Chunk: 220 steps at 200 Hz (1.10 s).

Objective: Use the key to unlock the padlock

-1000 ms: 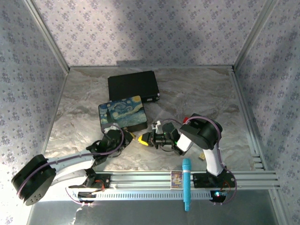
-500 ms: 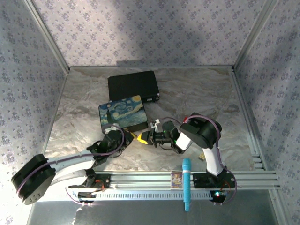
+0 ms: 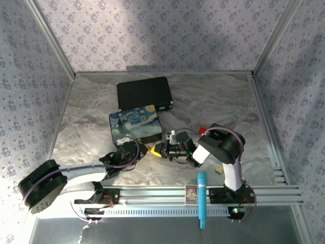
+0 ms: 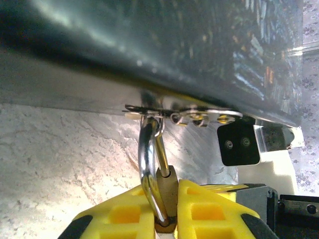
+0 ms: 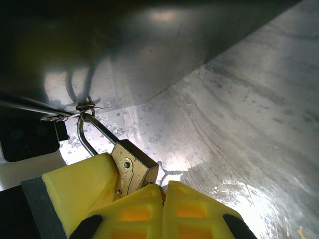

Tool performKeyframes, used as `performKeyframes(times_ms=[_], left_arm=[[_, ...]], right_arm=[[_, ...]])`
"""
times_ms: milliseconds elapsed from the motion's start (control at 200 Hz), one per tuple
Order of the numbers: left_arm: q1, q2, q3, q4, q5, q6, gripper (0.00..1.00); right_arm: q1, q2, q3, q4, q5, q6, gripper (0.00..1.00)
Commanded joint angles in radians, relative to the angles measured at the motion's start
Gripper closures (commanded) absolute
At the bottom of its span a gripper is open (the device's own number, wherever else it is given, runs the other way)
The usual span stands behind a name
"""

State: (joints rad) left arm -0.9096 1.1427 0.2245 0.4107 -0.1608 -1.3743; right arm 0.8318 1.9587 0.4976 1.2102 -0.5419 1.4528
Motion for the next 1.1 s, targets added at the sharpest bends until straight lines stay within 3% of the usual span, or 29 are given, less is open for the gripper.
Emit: performKeyframes(times_ms=[0,155,270,410,715,760,955,1094], left_arm=[[-0.055,-0.018,0.056,0.044,0.205,-0.006,0.94],[-0.055,-0.074,0.059,-0.046,0.151,0.0,1.0],[-0.049,-0.089,0.068,-0.077,0.139,0.007,1.0],[-0.039,-0.076,0.07,-0.067,0.135,-0.002,1.0],[-0.054,-0.012,0.069,0.013,0.182,-0.047,1.0],[-0.053,-0.016,0.079,-0.026,0.18,-0.044,1.0],[-0.019,-0.037,0.121,-0.25,0.153,-0.05,1.0],[0.017,-0.004,0.095,-0.215,0.187,-0.069,1.0]], right_arm=[[0.019,-0.061,0.013,0.077,0.052,-0.049,0.96],[0.022,-0.086,-0.04,0.04,0.07,-0.077,0.87],[0.032,-0.112,-0.065,-0.006,0.09,-0.1,0.88],[0.048,-0.116,-0.071,-0.017,0.092,-0.103,1.0],[0.064,-0.115,-0.017,-0.018,0.109,-0.097,1.0],[0.063,-0.13,-0.016,-0.042,0.112,-0.117,0.95],[0.072,-0.293,-0.063,-0.442,0.222,-0.334,0.77],[0.094,-0.419,-0.045,-0.781,0.321,-0.499,0.69]])
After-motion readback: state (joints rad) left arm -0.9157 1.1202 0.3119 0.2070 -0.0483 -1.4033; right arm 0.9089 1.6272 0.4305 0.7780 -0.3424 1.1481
